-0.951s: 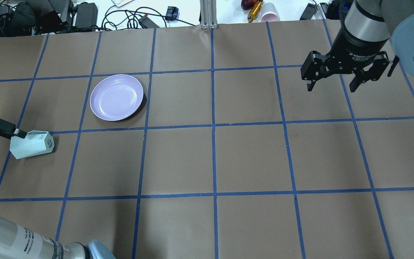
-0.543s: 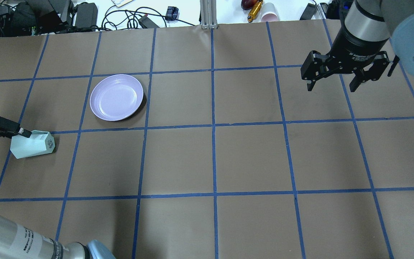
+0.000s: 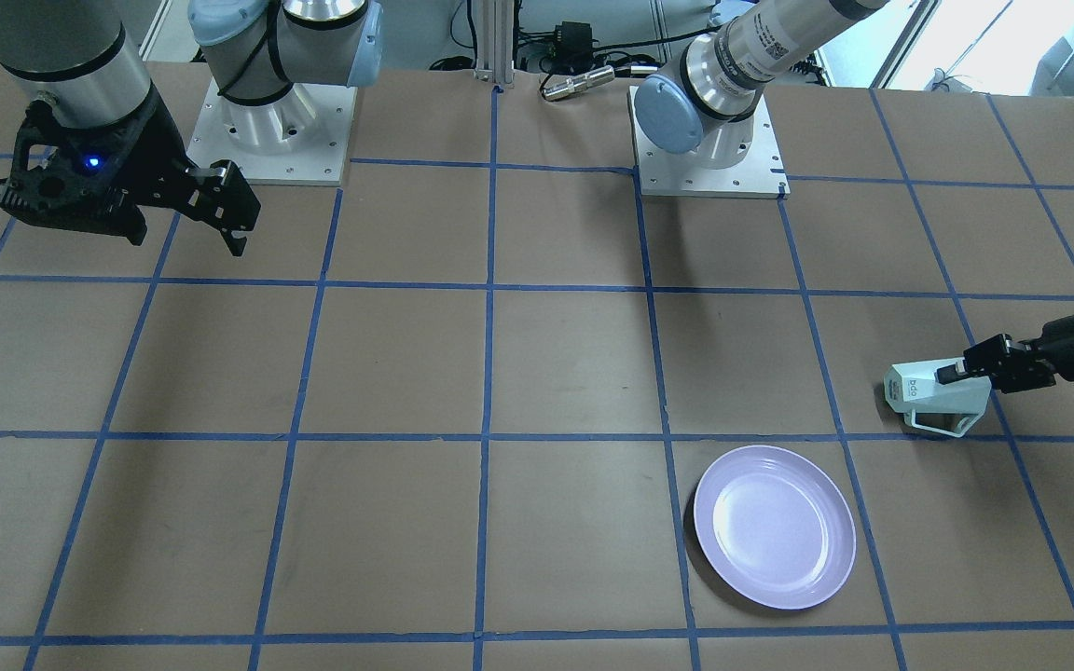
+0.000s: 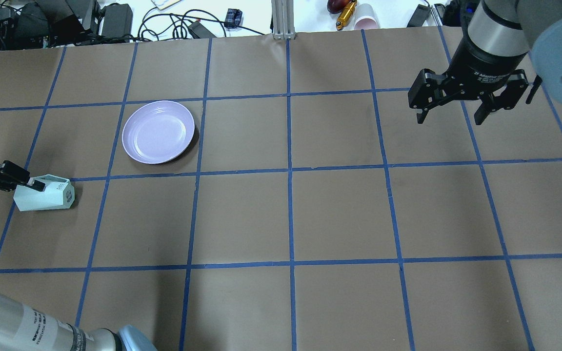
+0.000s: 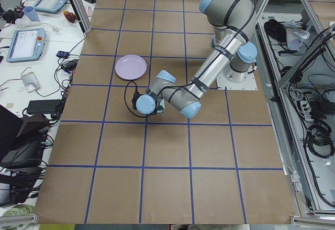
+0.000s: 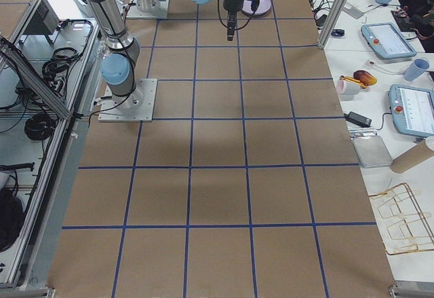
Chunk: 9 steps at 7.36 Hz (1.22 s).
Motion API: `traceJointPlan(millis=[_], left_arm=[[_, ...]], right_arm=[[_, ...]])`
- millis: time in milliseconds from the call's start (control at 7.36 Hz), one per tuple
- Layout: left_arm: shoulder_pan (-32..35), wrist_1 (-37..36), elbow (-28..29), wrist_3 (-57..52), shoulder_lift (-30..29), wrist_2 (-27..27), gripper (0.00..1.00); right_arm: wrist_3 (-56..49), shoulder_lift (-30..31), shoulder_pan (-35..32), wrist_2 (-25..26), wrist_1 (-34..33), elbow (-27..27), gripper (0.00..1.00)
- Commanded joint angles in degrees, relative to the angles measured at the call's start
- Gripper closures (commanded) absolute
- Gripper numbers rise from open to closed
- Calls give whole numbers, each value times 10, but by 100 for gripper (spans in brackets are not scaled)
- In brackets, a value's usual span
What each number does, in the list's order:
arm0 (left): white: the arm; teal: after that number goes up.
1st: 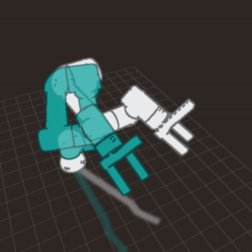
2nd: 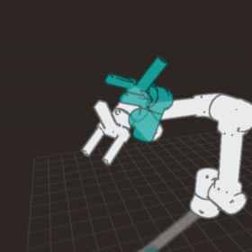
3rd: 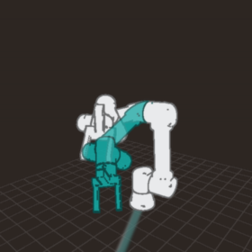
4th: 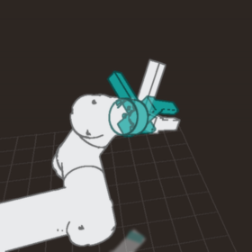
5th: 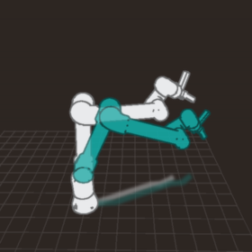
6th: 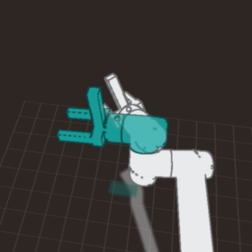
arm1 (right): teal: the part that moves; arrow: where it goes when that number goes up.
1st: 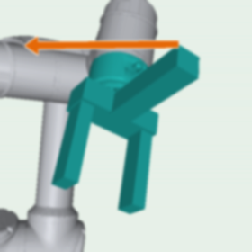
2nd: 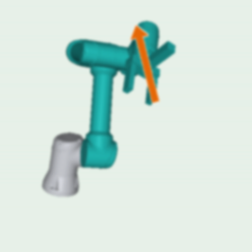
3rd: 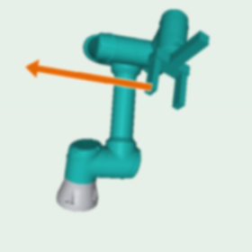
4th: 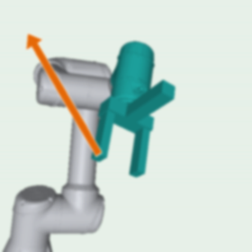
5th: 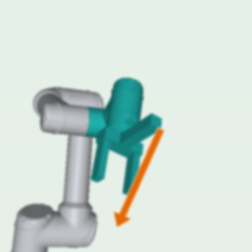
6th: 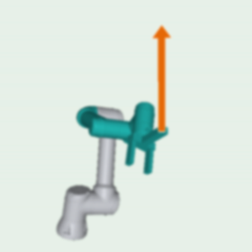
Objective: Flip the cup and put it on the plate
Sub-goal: 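Lift the mug with the left gripper, tilting it upright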
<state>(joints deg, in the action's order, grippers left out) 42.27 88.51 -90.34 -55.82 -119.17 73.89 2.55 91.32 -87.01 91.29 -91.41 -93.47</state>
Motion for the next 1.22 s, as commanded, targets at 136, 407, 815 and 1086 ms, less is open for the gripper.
traceJointPlan(millis=[136,407,815,1086], left_arm=[[10,1,35,73,24,-2,100],[27,0,42,135,37,-1,100],[89,-24,67,162,63,52,100],[210,-62,112,235,65,99,100]], right_arm=[[0,1,0,-1,0,-1,0],[0,1,0,0,0,0,0],[0,0,0,-1,0,0,0],[0,1,0,-1,0,-1,0]])
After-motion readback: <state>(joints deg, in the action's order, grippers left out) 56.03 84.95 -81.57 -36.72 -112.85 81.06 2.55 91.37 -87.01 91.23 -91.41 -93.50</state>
